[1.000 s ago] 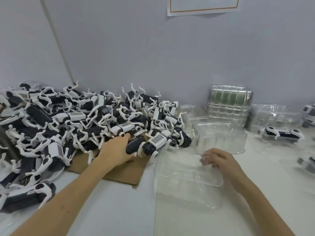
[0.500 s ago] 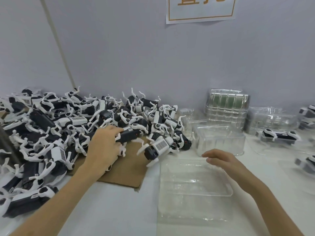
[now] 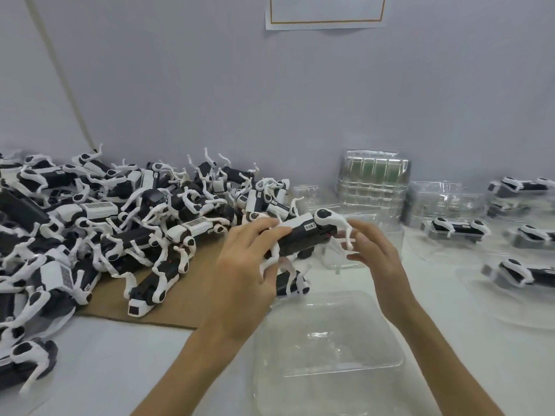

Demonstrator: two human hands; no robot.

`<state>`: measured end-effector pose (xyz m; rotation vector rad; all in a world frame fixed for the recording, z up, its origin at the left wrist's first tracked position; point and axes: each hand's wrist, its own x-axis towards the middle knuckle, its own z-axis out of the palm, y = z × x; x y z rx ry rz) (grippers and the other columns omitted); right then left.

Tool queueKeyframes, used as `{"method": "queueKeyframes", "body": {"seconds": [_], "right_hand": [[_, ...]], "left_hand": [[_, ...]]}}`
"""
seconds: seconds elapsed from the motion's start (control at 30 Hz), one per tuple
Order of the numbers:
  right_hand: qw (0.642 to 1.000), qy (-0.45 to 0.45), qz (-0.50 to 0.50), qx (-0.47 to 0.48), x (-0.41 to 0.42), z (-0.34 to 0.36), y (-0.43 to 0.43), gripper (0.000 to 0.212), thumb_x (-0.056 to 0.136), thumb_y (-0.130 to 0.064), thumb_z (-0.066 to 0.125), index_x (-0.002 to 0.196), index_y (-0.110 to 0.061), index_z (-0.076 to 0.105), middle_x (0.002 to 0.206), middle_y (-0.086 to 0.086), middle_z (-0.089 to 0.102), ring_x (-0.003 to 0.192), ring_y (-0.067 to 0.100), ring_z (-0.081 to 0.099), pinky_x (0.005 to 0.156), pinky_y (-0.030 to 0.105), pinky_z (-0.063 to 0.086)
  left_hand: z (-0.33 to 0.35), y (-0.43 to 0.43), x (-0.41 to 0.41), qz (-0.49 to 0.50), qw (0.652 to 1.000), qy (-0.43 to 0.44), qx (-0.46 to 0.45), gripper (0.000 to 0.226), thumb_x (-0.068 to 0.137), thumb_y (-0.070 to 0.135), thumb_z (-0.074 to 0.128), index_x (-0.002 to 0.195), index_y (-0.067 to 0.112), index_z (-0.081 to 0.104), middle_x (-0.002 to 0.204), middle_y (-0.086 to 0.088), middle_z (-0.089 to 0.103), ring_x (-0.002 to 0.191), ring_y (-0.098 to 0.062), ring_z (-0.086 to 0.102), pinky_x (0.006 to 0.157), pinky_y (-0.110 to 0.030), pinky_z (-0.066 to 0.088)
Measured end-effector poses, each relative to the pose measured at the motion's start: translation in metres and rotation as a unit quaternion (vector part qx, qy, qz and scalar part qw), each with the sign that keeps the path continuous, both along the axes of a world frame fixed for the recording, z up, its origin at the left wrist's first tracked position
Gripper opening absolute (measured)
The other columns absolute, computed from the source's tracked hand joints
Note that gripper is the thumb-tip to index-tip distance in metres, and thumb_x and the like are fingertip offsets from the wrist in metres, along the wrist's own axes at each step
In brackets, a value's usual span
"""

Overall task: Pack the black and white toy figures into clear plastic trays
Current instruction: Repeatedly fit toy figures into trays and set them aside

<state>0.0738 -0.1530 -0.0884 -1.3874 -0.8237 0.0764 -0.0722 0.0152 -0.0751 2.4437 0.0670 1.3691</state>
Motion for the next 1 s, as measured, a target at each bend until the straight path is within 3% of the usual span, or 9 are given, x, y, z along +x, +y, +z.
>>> {"method": "queueKeyframes", "body": {"seconds": [0.1,0.17,0.27,0.37,0.47,0.57,0.73,0.87,1.0], "right_hand": [[0.993,0.067,0.083,0.047,0.006,0.005,-0.009,0.053,0.09,-0.047,0.041,0.133,-0.018,0.054,0.125,0.008,0.066,0.114,0.031,0.062,0.096,0.044,0.046],[0.988,0.068,0.135,0.015,0.009,0.008,-0.015,0.059,0.084,-0.049,0.051,0.136,-0.021,0.053,0.128,0.008,0.065,0.117,0.029,0.062,0.099,0.041,0.049],[0.987,0.001,0.128,-0.095,0.007,0.006,-0.014,0.039,0.078,-0.034,0.068,0.115,-0.023,0.07,0.113,0.001,0.072,0.107,0.014,0.066,0.083,0.025,0.053],[0.989,-0.024,0.09,-0.116,0.004,0.004,-0.01,0.015,0.079,-0.021,0.069,0.091,-0.024,0.078,0.096,-0.003,0.074,0.09,0.008,0.066,0.075,0.016,0.049],[0.994,-0.018,0.077,-0.077,0.006,0.005,-0.012,0.013,0.081,-0.014,0.069,0.085,-0.02,0.079,0.087,0.002,0.074,0.078,0.011,0.066,0.066,0.016,0.048],[0.996,0.004,0.087,-0.034,0.01,0.008,-0.017,0.022,0.088,0.0,0.066,0.086,-0.017,0.079,0.086,0.01,0.074,0.075,0.02,0.068,0.061,0.021,0.051],[0.991,0.008,0.122,-0.057,0.005,0.009,-0.015,0.013,0.08,-0.011,0.067,0.088,-0.01,0.076,0.088,0.009,0.074,0.081,0.025,0.068,0.068,0.027,0.054],[0.986,-0.007,0.143,-0.085,-0.001,0.006,-0.011,0.015,0.077,-0.007,0.069,0.09,-0.002,0.074,0.088,0.005,0.075,0.082,0.016,0.069,0.068,0.018,0.051],[0.984,-0.05,0.124,-0.118,-0.01,0.003,-0.003,0.014,0.081,0.002,0.071,0.089,-0.009,0.077,0.088,0.0,0.075,0.085,0.012,0.068,0.076,0.018,0.051]], "left_hand": [[-0.013,-0.009,0.008,-0.049,0.998,0.04,-0.002,0.054,0.068,-0.009,0.081,0.116,0.014,0.071,0.121,0.005,0.064,0.113,-0.015,0.054,0.099,-0.025,0.043],[-0.021,-0.013,0.009,-0.08,0.994,0.071,-0.02,0.053,0.069,-0.008,0.081,0.115,0.015,0.071,0.122,0.006,0.064,0.115,-0.014,0.054,0.095,-0.032,0.049],[-0.027,-0.014,0.008,-0.11,0.988,0.094,-0.051,0.051,0.072,-0.004,0.08,0.116,0.019,0.071,0.125,0.007,0.062,0.117,-0.012,0.055,0.092,-0.037,0.051],[-0.024,-0.011,0.004,-0.124,0.985,0.092,-0.083,0.053,0.074,-0.003,0.077,0.12,0.022,0.068,0.127,0.009,0.06,0.119,-0.008,0.055,0.098,-0.033,0.047],[-0.024,-0.009,-0.008,-0.11,0.986,0.073,-0.101,0.06,0.081,0.02,0.076,0.135,0.025,0.052,0.136,0.014,0.051,0.129,-0.01,0.049,0.107,-0.027,0.039],[-0.037,-0.009,-0.029,-0.134,0.973,0.055,-0.182,0.062,0.082,0.044,0.07,0.136,0.027,0.045,0.133,0.017,0.05,0.128,-0.012,0.049,0.101,-0.013,0.035],[-0.066,-0.004,-0.052,-0.154,0.943,0.197,-0.22,0.068,0.076,0.069,0.063,0.135,0.044,0.04,0.138,0.024,0.046,0.13,-0.001,0.045,0.1,-0.022,0.037],[-0.071,0.002,-0.051,-0.164,0.938,0.169,-0.256,0.045,0.083,0.046,0.053,0.128,0.043,0.047,0.135,0.019,0.051,0.132,-0.008,0.045,0.104,-0.028,0.038],[-0.078,0.005,-0.049,-0.152,0.926,0.143,-0.315,0.047,0.081,0.042,0.05,0.127,0.033,0.052,0.135,0.019,0.052,0.134,-0.008,0.043,0.105,-0.032,0.036]]}}
